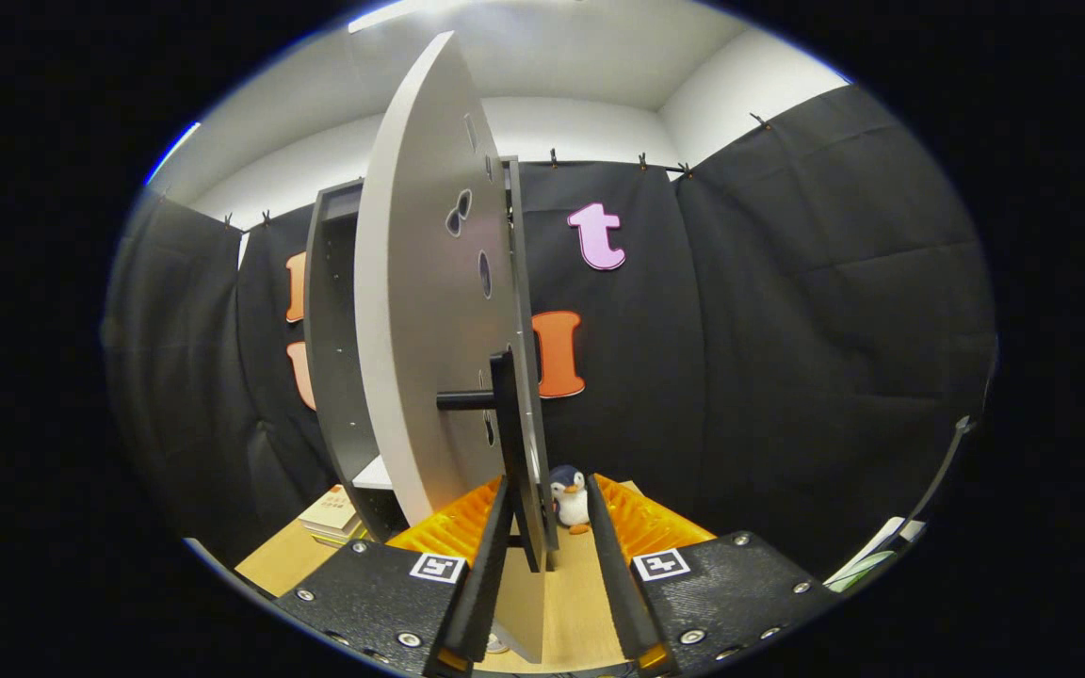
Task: Open the shoe cabinet door, grab the shoes and put them into the shoe cabinet, then close the shoe cabinet door.
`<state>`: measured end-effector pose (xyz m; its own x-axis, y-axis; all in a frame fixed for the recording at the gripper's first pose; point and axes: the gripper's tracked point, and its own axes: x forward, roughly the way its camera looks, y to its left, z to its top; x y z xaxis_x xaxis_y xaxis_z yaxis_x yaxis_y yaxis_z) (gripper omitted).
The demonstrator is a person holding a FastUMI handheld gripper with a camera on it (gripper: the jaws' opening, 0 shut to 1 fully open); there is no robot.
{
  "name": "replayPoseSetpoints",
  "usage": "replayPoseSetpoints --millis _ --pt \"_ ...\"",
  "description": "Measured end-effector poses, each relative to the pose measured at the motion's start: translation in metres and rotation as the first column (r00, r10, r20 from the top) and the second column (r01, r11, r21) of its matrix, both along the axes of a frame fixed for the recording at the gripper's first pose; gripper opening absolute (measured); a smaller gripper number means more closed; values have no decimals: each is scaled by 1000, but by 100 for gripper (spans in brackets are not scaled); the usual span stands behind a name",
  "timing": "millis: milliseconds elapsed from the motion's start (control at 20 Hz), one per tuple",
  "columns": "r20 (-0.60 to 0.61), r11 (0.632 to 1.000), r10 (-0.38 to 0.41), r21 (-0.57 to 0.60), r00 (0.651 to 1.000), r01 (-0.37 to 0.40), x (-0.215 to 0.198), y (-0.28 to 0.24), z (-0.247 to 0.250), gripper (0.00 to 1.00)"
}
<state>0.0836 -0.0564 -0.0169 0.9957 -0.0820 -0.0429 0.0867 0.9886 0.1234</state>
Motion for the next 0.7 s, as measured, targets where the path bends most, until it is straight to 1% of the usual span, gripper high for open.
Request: replayPoseSetpoints --millis 200,450,600,700 --pt "-12 999 -34 -11 999 34 -3 -8 -2 51" --pt "-20 995 -97 -10 995 97 -5 -21 -4 51" --pt "-29 997 -82 -1 996 82 -5 -17 -5 51" --pt "-46 997 -80 -23 996 79 -10 -18 -7 52"
